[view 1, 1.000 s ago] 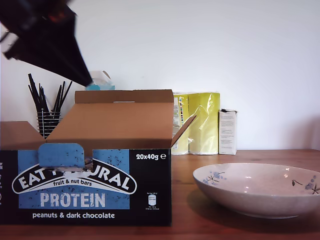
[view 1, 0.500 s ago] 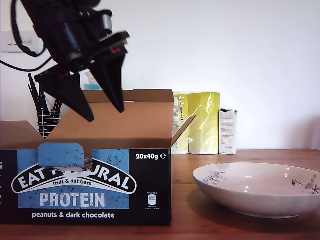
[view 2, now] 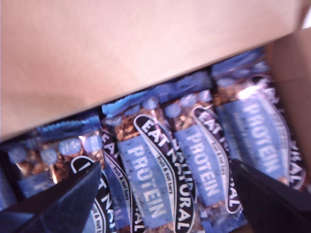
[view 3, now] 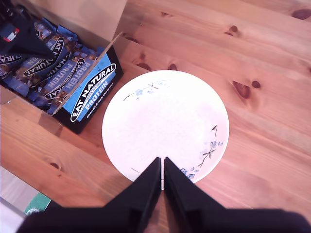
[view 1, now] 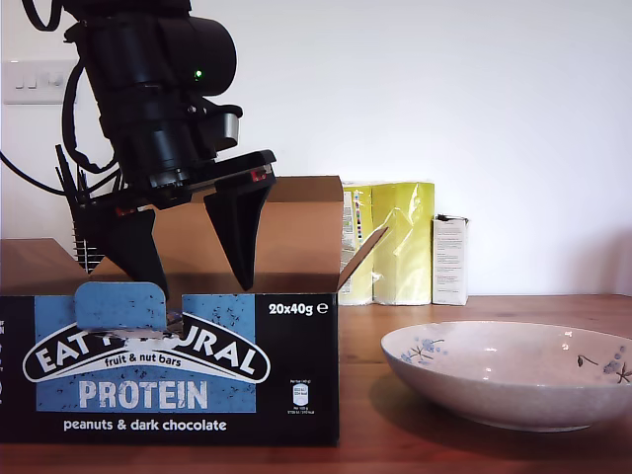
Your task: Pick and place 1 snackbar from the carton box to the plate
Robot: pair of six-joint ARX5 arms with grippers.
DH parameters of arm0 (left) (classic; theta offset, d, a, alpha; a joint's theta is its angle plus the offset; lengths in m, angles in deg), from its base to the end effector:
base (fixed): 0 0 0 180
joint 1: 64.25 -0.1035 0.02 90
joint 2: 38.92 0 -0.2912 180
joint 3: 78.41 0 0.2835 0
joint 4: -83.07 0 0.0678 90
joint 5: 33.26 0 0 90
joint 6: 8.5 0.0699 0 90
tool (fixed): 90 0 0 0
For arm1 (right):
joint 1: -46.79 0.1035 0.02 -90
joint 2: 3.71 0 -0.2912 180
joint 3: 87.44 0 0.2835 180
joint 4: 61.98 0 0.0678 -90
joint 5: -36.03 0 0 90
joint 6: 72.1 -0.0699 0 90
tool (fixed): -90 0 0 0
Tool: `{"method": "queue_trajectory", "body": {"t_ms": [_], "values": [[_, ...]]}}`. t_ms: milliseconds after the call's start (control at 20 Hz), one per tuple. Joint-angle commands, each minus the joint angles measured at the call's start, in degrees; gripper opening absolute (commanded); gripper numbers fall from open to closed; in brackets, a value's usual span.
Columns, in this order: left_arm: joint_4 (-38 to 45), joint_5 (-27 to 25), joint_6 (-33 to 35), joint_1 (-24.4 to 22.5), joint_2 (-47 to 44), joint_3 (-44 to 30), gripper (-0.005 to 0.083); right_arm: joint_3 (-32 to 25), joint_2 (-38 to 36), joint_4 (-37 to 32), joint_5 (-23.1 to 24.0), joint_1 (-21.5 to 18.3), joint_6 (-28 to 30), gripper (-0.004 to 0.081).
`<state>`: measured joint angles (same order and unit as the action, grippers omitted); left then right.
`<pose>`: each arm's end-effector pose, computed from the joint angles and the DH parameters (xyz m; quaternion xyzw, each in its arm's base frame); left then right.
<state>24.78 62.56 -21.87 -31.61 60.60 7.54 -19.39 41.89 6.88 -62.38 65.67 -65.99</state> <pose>0.3216 -0.2144 0.1937 0.0462 0.5980 -0.1984 0.7752 0.1601 0.0656 0.3206 -0.0835 0.3803 0.2374 0.8900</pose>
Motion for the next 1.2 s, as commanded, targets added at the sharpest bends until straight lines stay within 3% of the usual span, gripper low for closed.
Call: {"method": "queue_trajectory", "body": {"t_ms": [0, 150, 300, 450, 1150], "values": [[-0.3, 0.8, -0.7, 0.2, 0.7, 0.2, 0.0782, 0.5, 0.0, -0.3, 0.0, 0.2, 0.4, -0.0013], [-1.2, 1.9, -1.3, 0.2, 1.5, 0.2, 0.0758, 0.5, 0.0, -0.4, 0.0, 0.2, 1.5, -0.0013], [-2.0, 2.7, -1.7, 0.2, 3.3, 0.2, 0.0598, 0.5, 0.0, -0.4, 0.0, 0.2, 1.5, -0.0013], [-1.8, 2.4, -1.7, 0.1, 3.6, 0.2, 0.0528, 0.5, 0.0, -0.4, 0.0, 0.2, 1.5, -0.0013], [-1.9, 0.1, -3.2, 0.2, 7.0, 0.2, 0.0527, 0.5, 0.0, -0.2, 0.0, 0.2, 1.9, -0.0013]]}}
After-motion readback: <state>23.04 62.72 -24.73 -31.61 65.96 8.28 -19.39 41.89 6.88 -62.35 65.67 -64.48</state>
